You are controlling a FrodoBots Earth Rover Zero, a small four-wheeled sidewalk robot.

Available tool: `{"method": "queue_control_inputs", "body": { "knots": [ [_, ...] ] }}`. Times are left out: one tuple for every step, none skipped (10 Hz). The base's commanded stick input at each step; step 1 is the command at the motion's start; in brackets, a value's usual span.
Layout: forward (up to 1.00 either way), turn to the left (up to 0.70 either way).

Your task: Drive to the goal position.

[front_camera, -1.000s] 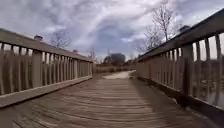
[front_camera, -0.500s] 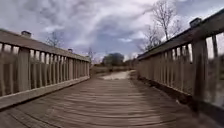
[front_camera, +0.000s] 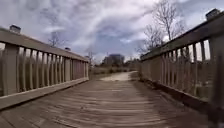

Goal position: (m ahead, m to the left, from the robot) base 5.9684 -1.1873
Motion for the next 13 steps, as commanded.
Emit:
{"method": "queue_control_inputs", "body": {
  "knots": [
    [0.50, 0.00],
    [0.50, 0.00],
    [0.50, 0.00],
    [0.50, 0.00],
    [0.50, 0.00],
    [0.50, 0.00],
    [0.50, -0.23],
    [0.50, -0.50],
    [0.50, -0.40],
    [0.50, -0.09],
    [0.50, 0.00],
    [0.50, 0.00],
    [0.50, 0.00]
  ]
}}
